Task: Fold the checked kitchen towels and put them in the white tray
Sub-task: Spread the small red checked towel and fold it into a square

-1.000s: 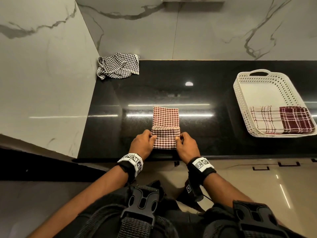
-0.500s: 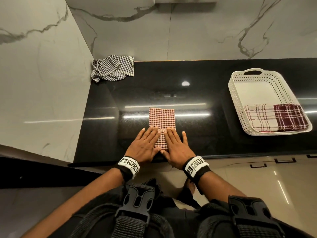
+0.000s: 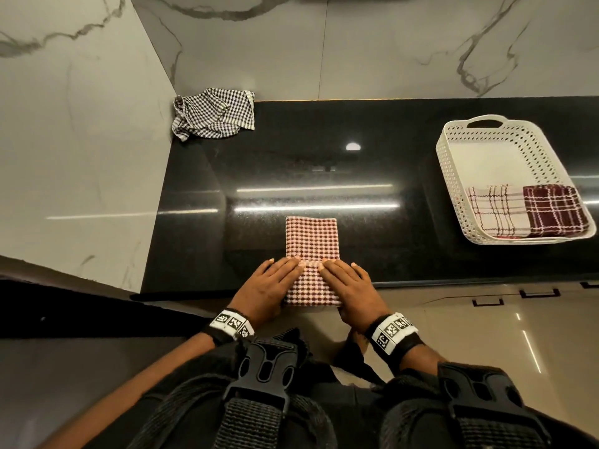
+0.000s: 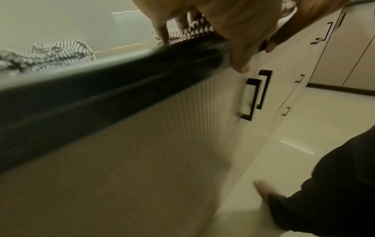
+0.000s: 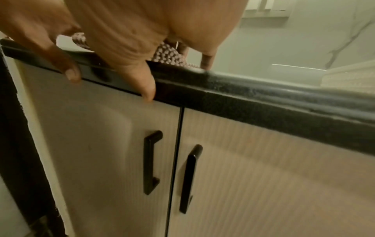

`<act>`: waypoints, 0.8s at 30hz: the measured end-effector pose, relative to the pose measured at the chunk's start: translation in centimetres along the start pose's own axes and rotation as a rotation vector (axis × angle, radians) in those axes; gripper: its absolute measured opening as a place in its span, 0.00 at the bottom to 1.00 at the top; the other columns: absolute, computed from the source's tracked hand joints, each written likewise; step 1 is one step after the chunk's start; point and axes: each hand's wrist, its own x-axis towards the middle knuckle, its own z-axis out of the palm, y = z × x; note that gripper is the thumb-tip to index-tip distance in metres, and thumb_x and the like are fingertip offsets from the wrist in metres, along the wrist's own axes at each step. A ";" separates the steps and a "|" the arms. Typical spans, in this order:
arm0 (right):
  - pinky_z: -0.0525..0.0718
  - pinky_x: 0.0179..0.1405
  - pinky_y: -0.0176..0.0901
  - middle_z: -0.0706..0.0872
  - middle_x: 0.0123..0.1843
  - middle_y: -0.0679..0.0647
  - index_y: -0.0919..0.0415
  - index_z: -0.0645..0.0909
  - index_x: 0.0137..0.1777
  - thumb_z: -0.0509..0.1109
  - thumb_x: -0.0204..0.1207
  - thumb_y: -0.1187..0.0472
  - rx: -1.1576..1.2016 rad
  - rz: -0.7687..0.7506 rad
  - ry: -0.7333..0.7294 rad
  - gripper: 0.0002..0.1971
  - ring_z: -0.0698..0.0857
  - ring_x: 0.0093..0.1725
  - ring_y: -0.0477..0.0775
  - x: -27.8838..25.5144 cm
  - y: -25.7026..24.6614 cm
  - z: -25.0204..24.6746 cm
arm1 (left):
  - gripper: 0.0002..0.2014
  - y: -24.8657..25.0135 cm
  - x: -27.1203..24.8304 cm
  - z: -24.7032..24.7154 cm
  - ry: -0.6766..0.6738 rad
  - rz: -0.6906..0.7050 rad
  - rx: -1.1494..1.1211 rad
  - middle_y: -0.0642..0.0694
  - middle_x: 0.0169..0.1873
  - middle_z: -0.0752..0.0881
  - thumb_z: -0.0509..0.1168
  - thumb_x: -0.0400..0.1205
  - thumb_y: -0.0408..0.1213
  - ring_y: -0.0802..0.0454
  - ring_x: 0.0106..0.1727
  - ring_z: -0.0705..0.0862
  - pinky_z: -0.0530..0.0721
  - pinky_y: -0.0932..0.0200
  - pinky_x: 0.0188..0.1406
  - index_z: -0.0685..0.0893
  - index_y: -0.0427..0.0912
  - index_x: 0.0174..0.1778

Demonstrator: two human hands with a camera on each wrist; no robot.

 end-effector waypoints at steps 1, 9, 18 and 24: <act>0.66 0.79 0.63 0.72 0.81 0.51 0.51 0.69 0.80 0.78 0.65 0.64 0.099 0.017 0.045 0.42 0.67 0.81 0.52 -0.1 0.0 -0.2 | 0.40 0.0 0.1 0.0 0.046 -0.009 -0.062 0.41 0.79 0.74 0.76 0.71 0.39 0.43 0.77 0.75 0.77 0.38 0.73 0.71 0.42 0.81; 0.82 0.68 0.52 0.83 0.66 0.51 0.51 0.75 0.74 0.74 0.76 0.63 0.669 0.380 0.249 0.27 0.83 0.64 0.49 3.8 -0.2 -3.0 | 0.11 -0.1 3.4 -3.6 0.218 -0.368 -0.548 0.52 0.56 0.81 0.65 0.85 0.47 0.54 0.54 0.82 0.82 0.54 0.56 0.80 0.46 0.59; 0.79 0.64 0.47 0.84 0.66 0.56 0.56 0.74 0.72 0.64 0.84 0.54 0.530 0.609 0.260 0.18 0.83 0.64 0.57 8.3 -0.3 -2.8 | 0.21 -0.8 7.4 -3.3 0.138 -0.769 -0.480 0.40 0.54 0.88 0.59 0.87 0.53 0.37 0.55 0.87 0.84 0.45 0.53 0.71 0.45 0.72; 0.74 0.70 0.61 0.73 0.73 0.61 0.61 0.63 0.80 0.64 0.82 0.50 0.261 0.675 0.231 0.30 0.74 0.71 0.65 8.7 -0.6 -2.9 | 0.23 -0.4 8.4 -4.3 0.120 -0.802 -0.338 0.36 0.63 0.83 0.57 0.87 0.49 0.35 0.60 0.83 0.80 0.42 0.58 0.68 0.41 0.75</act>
